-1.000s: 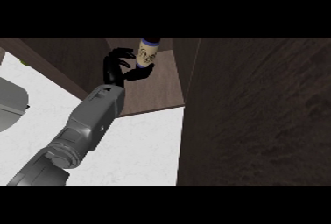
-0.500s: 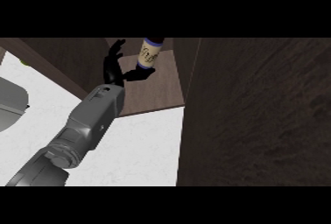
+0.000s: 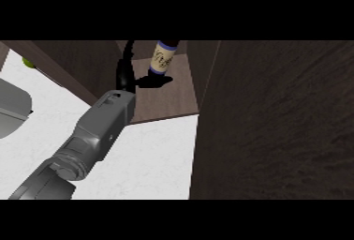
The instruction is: Pick up the wine, place it into the cabinet and close the cabinet
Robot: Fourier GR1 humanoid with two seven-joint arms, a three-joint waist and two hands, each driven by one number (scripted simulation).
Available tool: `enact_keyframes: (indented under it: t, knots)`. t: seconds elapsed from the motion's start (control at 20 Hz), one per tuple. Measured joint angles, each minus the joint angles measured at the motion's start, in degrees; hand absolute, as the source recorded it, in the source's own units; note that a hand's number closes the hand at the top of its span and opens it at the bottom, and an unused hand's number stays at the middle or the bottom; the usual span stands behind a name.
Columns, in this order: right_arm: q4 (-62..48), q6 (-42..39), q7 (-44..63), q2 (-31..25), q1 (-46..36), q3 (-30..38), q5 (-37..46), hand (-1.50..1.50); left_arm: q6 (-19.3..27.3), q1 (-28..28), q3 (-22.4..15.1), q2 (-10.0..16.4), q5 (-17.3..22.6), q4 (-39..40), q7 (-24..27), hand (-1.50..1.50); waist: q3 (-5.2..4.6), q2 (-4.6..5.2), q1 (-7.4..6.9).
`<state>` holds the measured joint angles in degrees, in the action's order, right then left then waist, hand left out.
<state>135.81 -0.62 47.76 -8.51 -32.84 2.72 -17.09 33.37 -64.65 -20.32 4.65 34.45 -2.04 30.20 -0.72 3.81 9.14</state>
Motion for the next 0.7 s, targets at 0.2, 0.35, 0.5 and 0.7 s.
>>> enact_keyframes:
  t: [0.2,0.35,0.5,0.7]
  knots:
    - [0.0,0.5,0.2,-0.1,0.0,0.0,0.1,-1.50,-7.6,0.4,0.1,-0.4,0.1,-2.4,2.5,-1.50,-0.09,-0.46,-1.26]
    - [0.1,1.4,0.9,-0.2,-0.1,-0.1,0.5,-1.50,-14.3,0.4,1.3,-1.0,1.2,-4.7,5.0,-1.50,-0.01,-1.00,-2.45]
    - [0.3,2.0,1.7,-0.8,-0.1,0.6,0.7,-1.50,-19.5,0.5,3.1,-1.6,2.8,-6.6,7.8,-1.50,0.07,-1.48,-3.35]
    - [0.5,3.1,3.4,-1.7,-0.7,0.8,1.0,-1.50,-25.1,0.6,4.7,-2.8,4.1,-8.5,9.9,-1.50,0.27,-2.34,-5.09]
